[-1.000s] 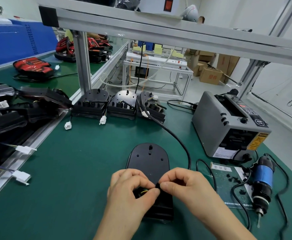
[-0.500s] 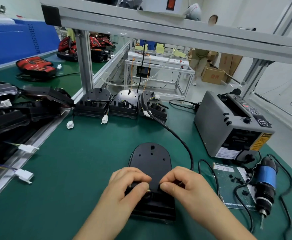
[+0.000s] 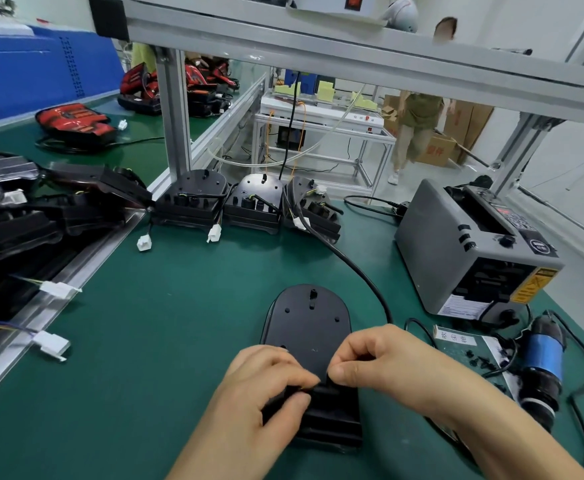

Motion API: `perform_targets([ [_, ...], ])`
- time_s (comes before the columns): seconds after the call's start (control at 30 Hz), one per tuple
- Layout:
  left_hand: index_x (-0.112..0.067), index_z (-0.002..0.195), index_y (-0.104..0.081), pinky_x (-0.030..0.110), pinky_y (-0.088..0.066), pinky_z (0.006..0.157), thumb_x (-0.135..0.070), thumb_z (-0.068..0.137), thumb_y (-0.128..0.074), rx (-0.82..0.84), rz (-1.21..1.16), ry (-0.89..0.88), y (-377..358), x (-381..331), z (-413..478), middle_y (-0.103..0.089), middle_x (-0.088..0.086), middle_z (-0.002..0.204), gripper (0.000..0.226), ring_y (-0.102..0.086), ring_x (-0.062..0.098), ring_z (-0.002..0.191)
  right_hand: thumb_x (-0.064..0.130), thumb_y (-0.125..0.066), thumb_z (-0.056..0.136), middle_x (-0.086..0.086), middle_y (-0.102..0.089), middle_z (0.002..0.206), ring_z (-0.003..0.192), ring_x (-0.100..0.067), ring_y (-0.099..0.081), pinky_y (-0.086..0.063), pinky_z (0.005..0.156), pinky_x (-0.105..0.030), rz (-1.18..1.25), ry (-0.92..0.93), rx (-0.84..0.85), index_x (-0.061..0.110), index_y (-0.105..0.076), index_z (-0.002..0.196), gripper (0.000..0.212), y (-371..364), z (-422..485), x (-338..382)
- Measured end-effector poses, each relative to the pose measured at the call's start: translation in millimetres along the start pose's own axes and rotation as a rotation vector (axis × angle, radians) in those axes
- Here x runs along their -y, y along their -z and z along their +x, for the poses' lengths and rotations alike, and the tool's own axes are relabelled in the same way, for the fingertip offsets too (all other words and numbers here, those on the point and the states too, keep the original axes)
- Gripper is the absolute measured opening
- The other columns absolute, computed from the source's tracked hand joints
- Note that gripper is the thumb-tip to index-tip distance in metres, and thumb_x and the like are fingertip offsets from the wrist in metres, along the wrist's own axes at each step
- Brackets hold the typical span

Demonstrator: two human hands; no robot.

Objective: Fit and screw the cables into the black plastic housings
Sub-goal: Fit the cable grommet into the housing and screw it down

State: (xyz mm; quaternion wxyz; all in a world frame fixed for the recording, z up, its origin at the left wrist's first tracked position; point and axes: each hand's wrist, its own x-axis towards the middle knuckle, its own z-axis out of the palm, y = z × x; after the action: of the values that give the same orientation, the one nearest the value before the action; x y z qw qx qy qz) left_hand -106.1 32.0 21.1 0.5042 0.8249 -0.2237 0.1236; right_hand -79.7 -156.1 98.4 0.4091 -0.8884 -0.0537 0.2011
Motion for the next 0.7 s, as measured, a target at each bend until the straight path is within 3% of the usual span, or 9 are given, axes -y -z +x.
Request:
perform_targets([
  [0.07,-0.038,0.086,-0.065,0.005,-0.031,0.089,-0.039,0.072,-0.062,-0.006,0.009,0.028,-3.0,-2.2,0.3,-0.057,-0.022,0.099,0.014,-0.046,0.002,0.114,0.020,-0.070,0.083,0.015,-0.062,0.063,0.059,0.005,-0.051,-0.039,0.061,-0.007,-0.009,0.000,0.000,0.025,-0.067,0.070,0.014,-0.3,0.5,0.7],
  [0.23,-0.043,0.081,-0.059,0.002,-0.028,0.083,-0.064,0.055,-0.060,-0.026,0.098,0.100,-16.9,-8.0,2.0,-0.050,-0.022,0.099,0.033,-0.039,-0.003,0.112,0.021,-0.070,0.084,0.017,-0.062,0.062,0.060,0.006,-0.052,-0.040,0.063,-0.008,-0.008,-0.008,0.026,0.026,-0.067,0.069,0.016,-1.8,-0.5,1.3],
  [0.4,-0.035,0.075,-0.060,0.011,-0.038,0.071,-0.053,0.066,-0.061,-0.147,0.241,-0.020,-23.9,-5.4,0.3,-0.048,-0.014,0.076,0.021,-0.046,0.000,0.096,0.020,-0.070,0.083,0.014,-0.064,0.065,0.062,0.005,-0.055,-0.043,0.065,-0.008,0.040,-0.001,0.012,0.025,-0.068,0.069,0.015,-2.7,-2.4,0.6],
  [0.6,-0.035,0.083,-0.056,0.009,-0.039,0.072,-0.042,0.068,-0.057,-0.217,0.213,-0.032,-24.5,-7.5,3.6,-0.053,-0.011,0.075,0.017,-0.048,0.004,0.097,0.020,-0.071,0.081,0.015,-0.066,0.066,0.065,0.004,-0.057,-0.045,0.070,-0.014,-0.001,0.014,-0.037,0.024,-0.070,0.071,0.011,-2.9,0.8,-1.0],
  [0.7,-0.037,0.090,-0.055,0.009,-0.037,0.081,-0.041,0.069,-0.057,-0.225,0.208,-0.049,-25.2,-6.7,3.4,-0.055,-0.011,0.077,0.022,-0.047,0.006,0.098,0.024,-0.071,0.081,0.014,-0.066,0.067,0.065,0.004,-0.057,-0.047,0.072,-0.018,-0.046,0.009,-0.055,0.025,-0.069,0.070,0.010,-3.6,1.7,-1.6],
])
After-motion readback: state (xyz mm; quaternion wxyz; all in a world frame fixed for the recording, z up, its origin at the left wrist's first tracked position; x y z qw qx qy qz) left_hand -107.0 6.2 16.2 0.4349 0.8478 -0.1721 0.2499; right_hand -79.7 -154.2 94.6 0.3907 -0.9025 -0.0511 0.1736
